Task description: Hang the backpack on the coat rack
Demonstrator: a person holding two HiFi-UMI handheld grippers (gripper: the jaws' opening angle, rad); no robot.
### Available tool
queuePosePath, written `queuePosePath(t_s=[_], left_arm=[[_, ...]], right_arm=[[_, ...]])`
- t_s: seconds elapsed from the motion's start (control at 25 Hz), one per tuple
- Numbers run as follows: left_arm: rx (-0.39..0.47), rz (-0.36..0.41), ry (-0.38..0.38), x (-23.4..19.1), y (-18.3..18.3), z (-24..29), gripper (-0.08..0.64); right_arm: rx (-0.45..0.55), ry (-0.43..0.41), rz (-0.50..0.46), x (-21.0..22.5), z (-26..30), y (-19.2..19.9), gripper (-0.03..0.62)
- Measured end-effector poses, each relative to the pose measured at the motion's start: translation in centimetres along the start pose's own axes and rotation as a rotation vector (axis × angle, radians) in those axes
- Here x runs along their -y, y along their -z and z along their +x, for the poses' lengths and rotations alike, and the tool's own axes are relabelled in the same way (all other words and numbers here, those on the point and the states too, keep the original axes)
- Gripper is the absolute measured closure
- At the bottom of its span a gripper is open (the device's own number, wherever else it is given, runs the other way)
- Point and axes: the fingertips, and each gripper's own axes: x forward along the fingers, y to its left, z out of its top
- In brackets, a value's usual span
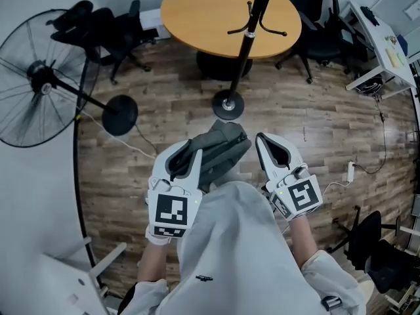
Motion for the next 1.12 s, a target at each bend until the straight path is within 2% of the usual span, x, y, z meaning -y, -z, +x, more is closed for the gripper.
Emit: queuePosePath(t_s=[0.24,0.72,1.12], left_arm=[[0.005,0.012,0.019,-2.4,-1.5,2.2,0.469],[-0.014,0.05,0.046,-7.4,-5.5,9.1,0.469],[0.003,0.098,0.03,-12.7,-9.5,14.7,0.469]], right_arm=[[0.002,0.02,0.021,2.2,3.2,0.1,0.592],[0.028,0.042,0.041,7.9,9.9,-2.8,0.592],[0.066,0.091,0.047,13.9,14.6,-5.1,0.592]])
